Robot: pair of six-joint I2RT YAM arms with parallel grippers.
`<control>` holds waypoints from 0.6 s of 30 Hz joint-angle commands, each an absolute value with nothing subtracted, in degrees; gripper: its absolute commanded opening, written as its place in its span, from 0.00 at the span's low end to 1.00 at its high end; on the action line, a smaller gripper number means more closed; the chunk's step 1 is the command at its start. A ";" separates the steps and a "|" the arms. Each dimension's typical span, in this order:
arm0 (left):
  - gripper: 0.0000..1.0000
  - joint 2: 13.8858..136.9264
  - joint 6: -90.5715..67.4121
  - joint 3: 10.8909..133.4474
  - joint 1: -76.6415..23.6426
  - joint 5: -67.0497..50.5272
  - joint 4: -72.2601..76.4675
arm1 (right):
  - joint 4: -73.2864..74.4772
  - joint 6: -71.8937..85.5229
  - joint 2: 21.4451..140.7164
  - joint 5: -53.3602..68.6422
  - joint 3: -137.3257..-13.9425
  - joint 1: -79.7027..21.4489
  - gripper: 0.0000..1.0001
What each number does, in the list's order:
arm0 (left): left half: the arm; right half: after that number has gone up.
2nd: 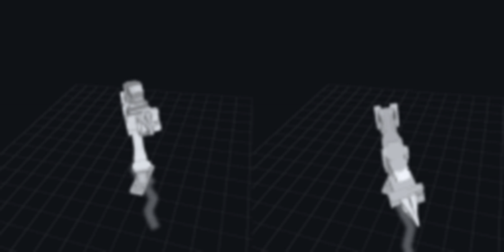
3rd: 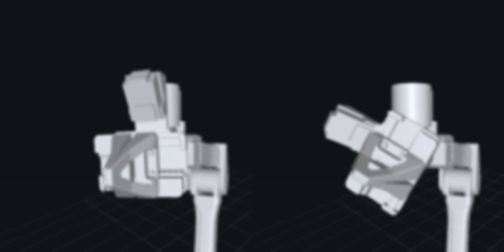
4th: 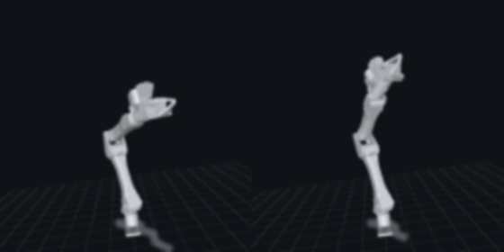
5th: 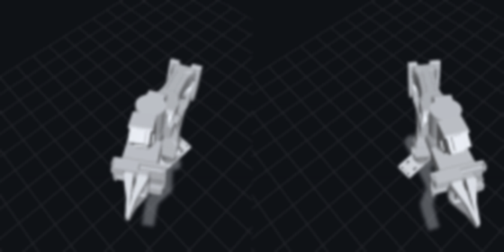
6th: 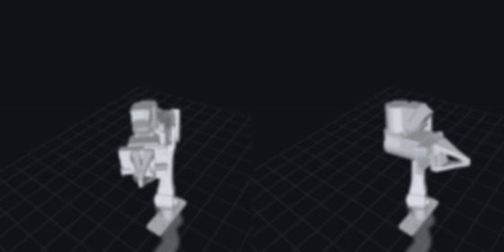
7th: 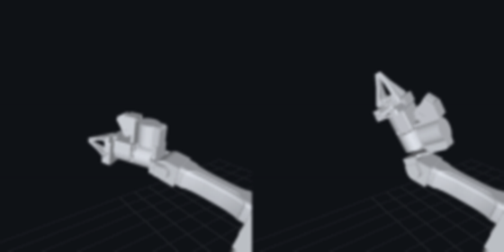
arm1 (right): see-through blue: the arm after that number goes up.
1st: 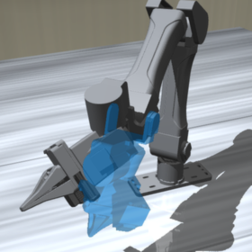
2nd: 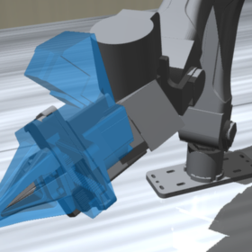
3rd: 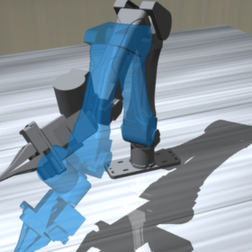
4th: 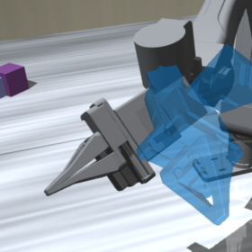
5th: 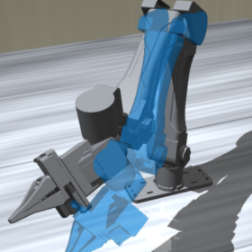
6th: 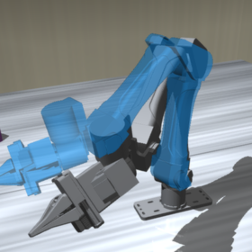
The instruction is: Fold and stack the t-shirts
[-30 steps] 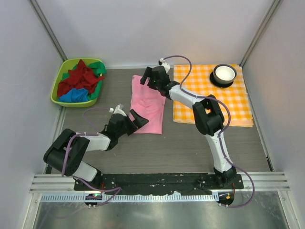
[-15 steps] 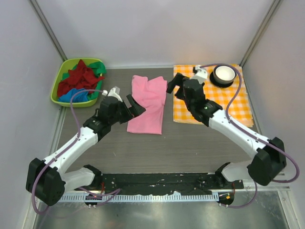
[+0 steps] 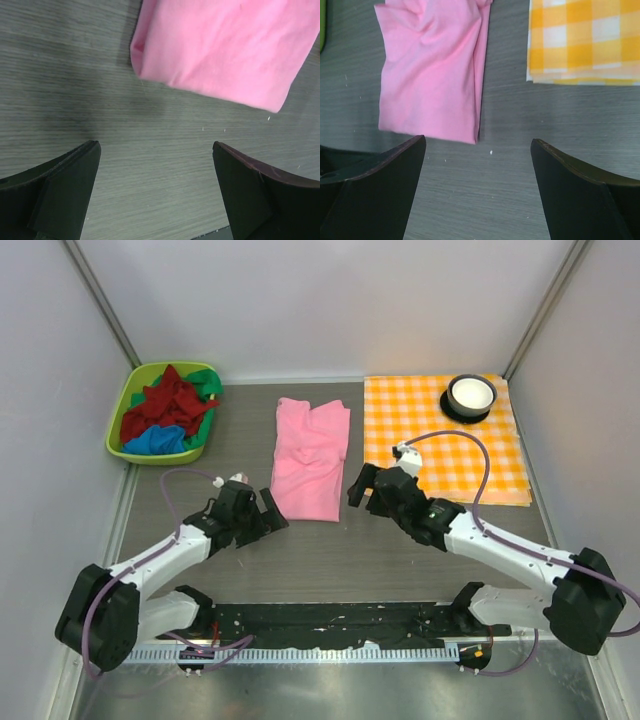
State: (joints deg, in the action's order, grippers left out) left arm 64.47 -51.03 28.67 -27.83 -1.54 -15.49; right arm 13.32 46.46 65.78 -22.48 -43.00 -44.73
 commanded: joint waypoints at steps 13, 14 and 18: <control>0.95 78.82 -52.91 28.83 -19.86 -5.34 1.65 | 1.84 50.62 74.79 -19.16 -41.66 -49.57 0.91; 0.91 80.14 -52.91 29.35 -19.86 -5.88 1.58 | 1.85 50.71 74.79 -19.51 -41.57 -49.66 0.91; 0.84 86.64 -52.65 29.97 -19.86 -8.78 2.90 | 2.28 50.36 75.06 -20.04 -41.48 -49.57 0.91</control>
